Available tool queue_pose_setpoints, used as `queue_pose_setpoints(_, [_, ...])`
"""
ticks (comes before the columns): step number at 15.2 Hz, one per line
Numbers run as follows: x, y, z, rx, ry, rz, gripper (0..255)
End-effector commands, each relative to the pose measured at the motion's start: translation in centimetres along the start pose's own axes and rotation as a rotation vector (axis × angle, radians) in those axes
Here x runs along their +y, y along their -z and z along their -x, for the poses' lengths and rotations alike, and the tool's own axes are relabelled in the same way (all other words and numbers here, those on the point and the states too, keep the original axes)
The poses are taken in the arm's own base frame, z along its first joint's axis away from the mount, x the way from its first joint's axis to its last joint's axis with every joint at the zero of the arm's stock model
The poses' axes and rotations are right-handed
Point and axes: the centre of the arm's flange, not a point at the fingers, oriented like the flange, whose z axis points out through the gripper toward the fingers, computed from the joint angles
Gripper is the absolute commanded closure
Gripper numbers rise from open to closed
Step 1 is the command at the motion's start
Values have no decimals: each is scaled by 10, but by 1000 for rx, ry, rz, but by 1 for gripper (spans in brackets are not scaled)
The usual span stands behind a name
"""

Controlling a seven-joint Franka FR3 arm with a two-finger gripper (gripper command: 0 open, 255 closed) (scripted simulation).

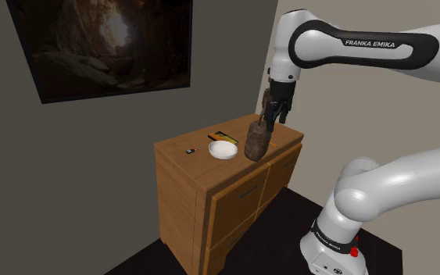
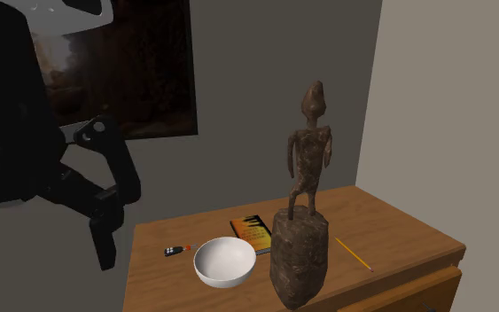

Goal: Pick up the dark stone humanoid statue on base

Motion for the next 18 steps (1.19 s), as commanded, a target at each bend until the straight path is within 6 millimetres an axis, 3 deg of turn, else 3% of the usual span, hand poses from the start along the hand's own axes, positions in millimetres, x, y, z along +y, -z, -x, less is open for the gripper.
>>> queue_pose_setpoints(1, [0,0,0,0,0,0,0])
queue_pose_setpoints(9, [96,-1,-3,-21,285,56,0])
queue_pose_setpoints(18, [198,3,-39,-45,606,119,0])
